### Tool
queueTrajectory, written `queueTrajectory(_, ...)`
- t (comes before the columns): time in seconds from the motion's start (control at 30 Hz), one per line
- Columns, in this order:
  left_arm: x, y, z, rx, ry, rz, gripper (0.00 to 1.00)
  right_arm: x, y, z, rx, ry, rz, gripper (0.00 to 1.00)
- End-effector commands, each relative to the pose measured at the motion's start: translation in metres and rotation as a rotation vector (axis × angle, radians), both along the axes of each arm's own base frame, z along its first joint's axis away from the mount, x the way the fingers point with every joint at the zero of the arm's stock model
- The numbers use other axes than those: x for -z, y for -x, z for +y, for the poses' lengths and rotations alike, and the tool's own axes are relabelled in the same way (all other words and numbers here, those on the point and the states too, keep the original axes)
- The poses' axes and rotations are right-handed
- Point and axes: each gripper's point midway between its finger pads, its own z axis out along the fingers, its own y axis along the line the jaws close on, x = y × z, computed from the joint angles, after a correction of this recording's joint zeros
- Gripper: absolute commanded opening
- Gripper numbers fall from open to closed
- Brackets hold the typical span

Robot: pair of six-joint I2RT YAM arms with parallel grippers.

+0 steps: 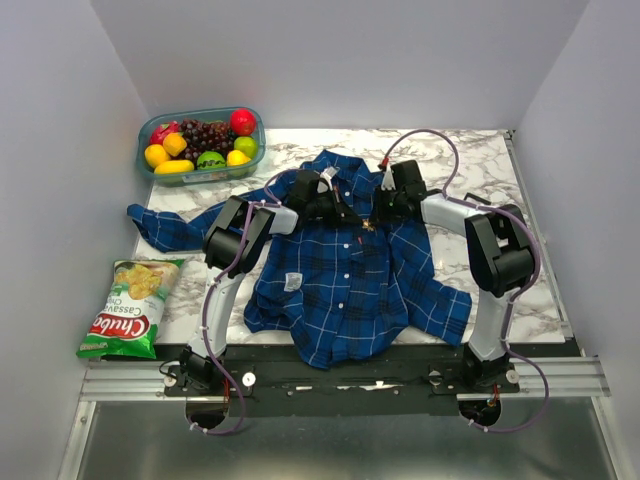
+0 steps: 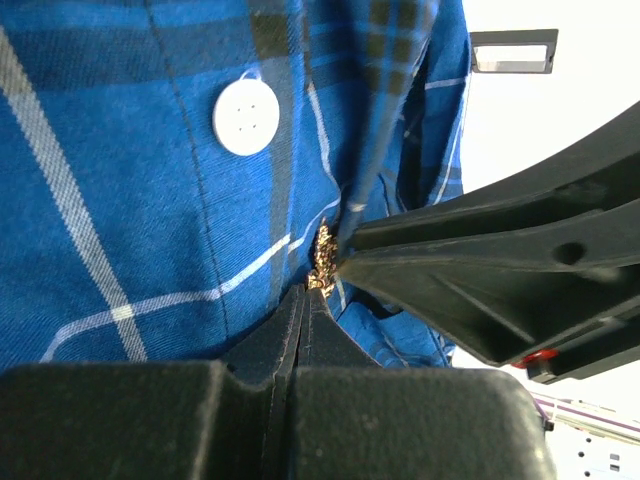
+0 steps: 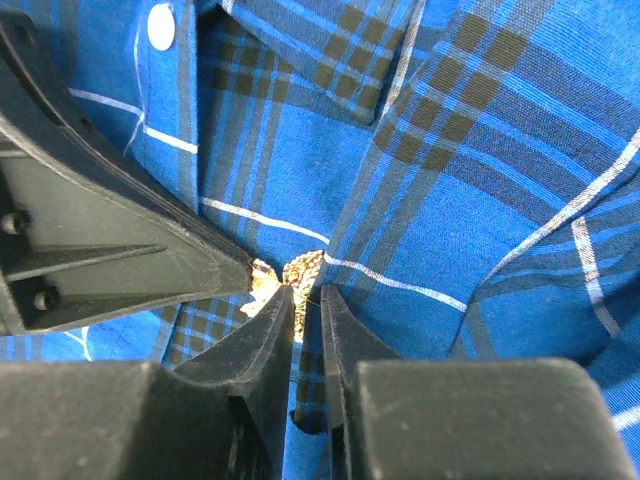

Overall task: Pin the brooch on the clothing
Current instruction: Pin the brooch onto the flattened clothing.

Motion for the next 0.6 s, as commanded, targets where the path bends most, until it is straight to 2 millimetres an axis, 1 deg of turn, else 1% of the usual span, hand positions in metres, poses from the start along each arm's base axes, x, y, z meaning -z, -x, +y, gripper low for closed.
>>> queueTrajectory(0.0, 0.0013, -0.0046, -0.0005, 0.021, 0.012, -0.015, 0.00, 0.0084, -0.0002, 0.0051, -0.022, 0.031, 0.018, 0.23)
queueTrajectory(0.27, 0.0021, -0.0036, -0.0002, 0.021, 0.012, -0.009, 0.00, 0.0131, 0.0004, 0.0068, -0.017, 0.041, 0.028, 0.21)
queueTrajectory(0.4, 0.0039, -0.0034, 0.0002, 0.018, 0.010, -0.006, 0.00, 0.0152, 0.0022, 0.0067, -0.013, 0.045, 0.033, 0.16)
queueTrajectory(0.57, 0.0073, -0.0023, 0.0020, 0.012, -0.003, 0.004, 0.00, 0.0181, 0.0037, 0.0064, -0.012, 0.049, 0.038, 0.15)
